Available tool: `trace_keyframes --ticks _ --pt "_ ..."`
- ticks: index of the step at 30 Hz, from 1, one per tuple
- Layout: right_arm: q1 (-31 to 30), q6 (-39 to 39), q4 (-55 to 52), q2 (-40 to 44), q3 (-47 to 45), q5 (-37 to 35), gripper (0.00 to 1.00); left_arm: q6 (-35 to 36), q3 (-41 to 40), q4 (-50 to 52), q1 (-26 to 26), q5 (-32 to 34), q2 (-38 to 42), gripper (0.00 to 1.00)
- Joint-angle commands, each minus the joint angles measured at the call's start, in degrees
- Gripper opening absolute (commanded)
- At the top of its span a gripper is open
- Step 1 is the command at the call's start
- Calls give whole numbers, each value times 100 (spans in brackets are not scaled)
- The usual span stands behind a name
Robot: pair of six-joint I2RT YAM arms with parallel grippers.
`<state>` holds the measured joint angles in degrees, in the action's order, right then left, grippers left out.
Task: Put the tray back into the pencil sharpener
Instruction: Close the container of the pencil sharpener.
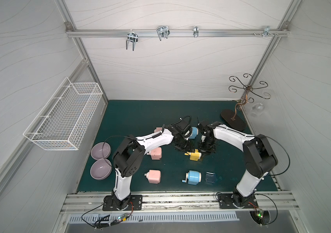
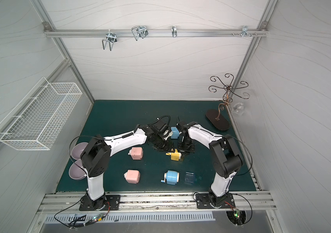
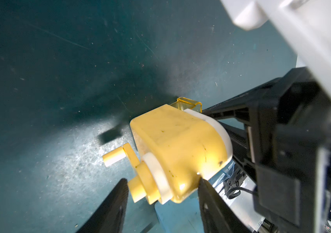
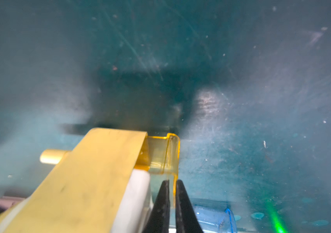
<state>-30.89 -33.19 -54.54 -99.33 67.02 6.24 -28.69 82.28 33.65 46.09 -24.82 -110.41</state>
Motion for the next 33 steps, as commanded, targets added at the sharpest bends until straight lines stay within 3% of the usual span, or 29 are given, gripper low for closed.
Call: trace_keyframes --ticks 1,13,22,33 --pt "4 -43 64 199 -29 255 14 80 114 -109 79 -53 -103 58" --pt "238 -35 -132 687 -34 229 15 83 166 -95 77 -75 -146 58" --pt "795 154 -265 1126 -339 258 15 83 233 -59 78 -82 -183 58" --pt "1016 212 374 913 -995 577 3 100 324 -22 77 -100 -277 58"
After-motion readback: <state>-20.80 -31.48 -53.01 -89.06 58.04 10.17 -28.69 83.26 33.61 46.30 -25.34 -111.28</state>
